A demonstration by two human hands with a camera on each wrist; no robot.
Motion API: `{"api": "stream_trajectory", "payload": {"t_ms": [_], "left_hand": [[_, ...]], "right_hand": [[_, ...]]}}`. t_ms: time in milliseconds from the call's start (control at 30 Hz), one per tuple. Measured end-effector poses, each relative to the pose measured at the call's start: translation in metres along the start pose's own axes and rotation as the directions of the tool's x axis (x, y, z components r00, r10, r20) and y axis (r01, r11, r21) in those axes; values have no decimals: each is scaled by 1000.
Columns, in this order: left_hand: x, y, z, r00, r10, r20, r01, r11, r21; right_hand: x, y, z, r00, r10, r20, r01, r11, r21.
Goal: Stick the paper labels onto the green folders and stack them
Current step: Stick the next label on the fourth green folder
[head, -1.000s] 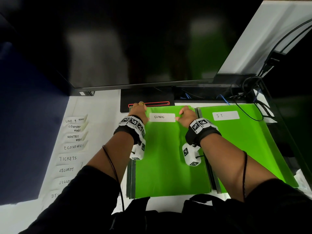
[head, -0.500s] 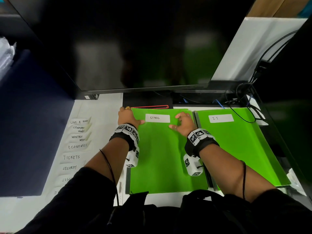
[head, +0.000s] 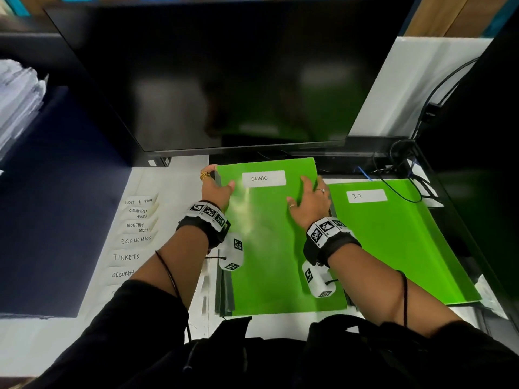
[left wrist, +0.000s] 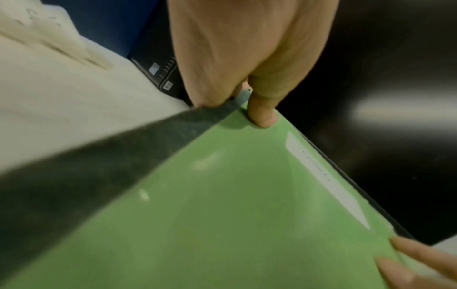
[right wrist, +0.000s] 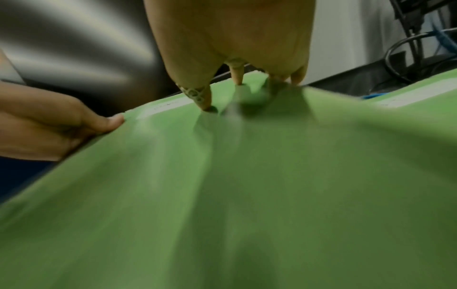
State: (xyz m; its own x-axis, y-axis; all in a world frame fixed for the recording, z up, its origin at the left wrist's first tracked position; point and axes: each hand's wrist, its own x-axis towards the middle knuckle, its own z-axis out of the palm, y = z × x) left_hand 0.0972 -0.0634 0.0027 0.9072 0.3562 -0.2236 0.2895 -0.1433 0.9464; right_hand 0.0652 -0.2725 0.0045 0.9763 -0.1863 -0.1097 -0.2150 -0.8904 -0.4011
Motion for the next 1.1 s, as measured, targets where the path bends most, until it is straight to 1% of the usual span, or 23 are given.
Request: {"api": "stream_trajectory", "payload": {"t_ms": [67, 100, 133, 167, 200, 233, 267, 300, 333, 367, 400, 433, 500, 533, 567, 600, 667, 733, 800, 967, 1100], "left_hand": [[0, -3, 7, 1000, -20, 16, 21, 999, -37], [-1, -4, 12, 1000, 6, 24, -5, 999, -36], [-2, -5, 18, 998, 41, 50, -41, 999, -5], [-1, -8, 25, 993, 87, 85, -92, 994, 58], [0, -10, 31, 984, 118, 134, -139, 977, 160], [0, -12, 37, 971, 136, 195, -187, 942, 280], [-2, -12, 40, 956, 120, 267, -225, 885, 407], [-4, -12, 41, 935, 111, 336, -283, 805, 522], [-8, -10, 40, 911, 98, 401, -353, 690, 632], [-11, -9, 38, 888, 82, 452, -409, 591, 695], [-13, -8, 34, 862, 49, 505, -450, 533, 717], [-15, -8, 30, 824, -1, 566, -497, 479, 724], [-17, -7, 23, 734, -150, 662, -586, 352, 730], [-20, -5, 21, 702, -214, 679, -622, 281, 731], [-22, -5, 21, 688, -251, 680, -643, 223, 733], [-23, -7, 22, 685, -265, 679, -657, 178, 733], [-25, -9, 23, 690, -263, 675, -672, 115, 732], [-26, -11, 24, 697, -259, 669, -673, 86, 734], [-25, -13, 24, 700, -267, 662, -670, 76, 739], [-26, -13, 24, 706, -256, 660, -664, 86, 743], [-29, -9, 23, 703, -256, 664, -667, 85, 740]], "right_hand": [[-6, -9, -2, 995, -56, -82, 53, 998, -44], [-9, -12, -1, 992, -98, -79, 93, 993, -72], [-12, -15, 1, 990, -142, -28, 138, 985, -99], [-14, -16, 4, 984, -169, 65, 175, 977, -122], [-16, -15, 8, 970, -165, 180, 191, 972, -135], [-16, -12, 13, 948, -134, 288, 180, 974, -138], [-16, -6, 18, 925, -87, 370, 149, 979, -141], [-16, 1, 22, 907, -33, 420, 108, 982, -154], [-17, 8, 24, 895, 20, 446, 67, 982, -178], [-16, 15, 26, 887, 66, 457, 33, 978, -206], [-15, 20, 26, 884, 101, 457, 9, 973, -231], [-12, 25, 26, 882, 127, 454, -12, 969, -247], [-4, 30, 21, 877, 160, 453, -42, 965, -260], [0, 33, 18, 873, 164, 459, -37, 961, -272], [5, 36, 15, 868, 161, 470, -19, 956, -292], [8, 40, 11, 861, 159, 483, -2, 951, -308], [14, 48, 2, 850, 165, 500, 3, 948, -318], [17, 58, -7, 844, 176, 507, 1, 944, -329], [20, 67, -14, 836, 196, 512, -13, 941, -338], [32, 95, -16, 830, 228, 509, -16, 922, -387], [33, 104, -19, 831, 283, 479, -50, 895, -443]]}}
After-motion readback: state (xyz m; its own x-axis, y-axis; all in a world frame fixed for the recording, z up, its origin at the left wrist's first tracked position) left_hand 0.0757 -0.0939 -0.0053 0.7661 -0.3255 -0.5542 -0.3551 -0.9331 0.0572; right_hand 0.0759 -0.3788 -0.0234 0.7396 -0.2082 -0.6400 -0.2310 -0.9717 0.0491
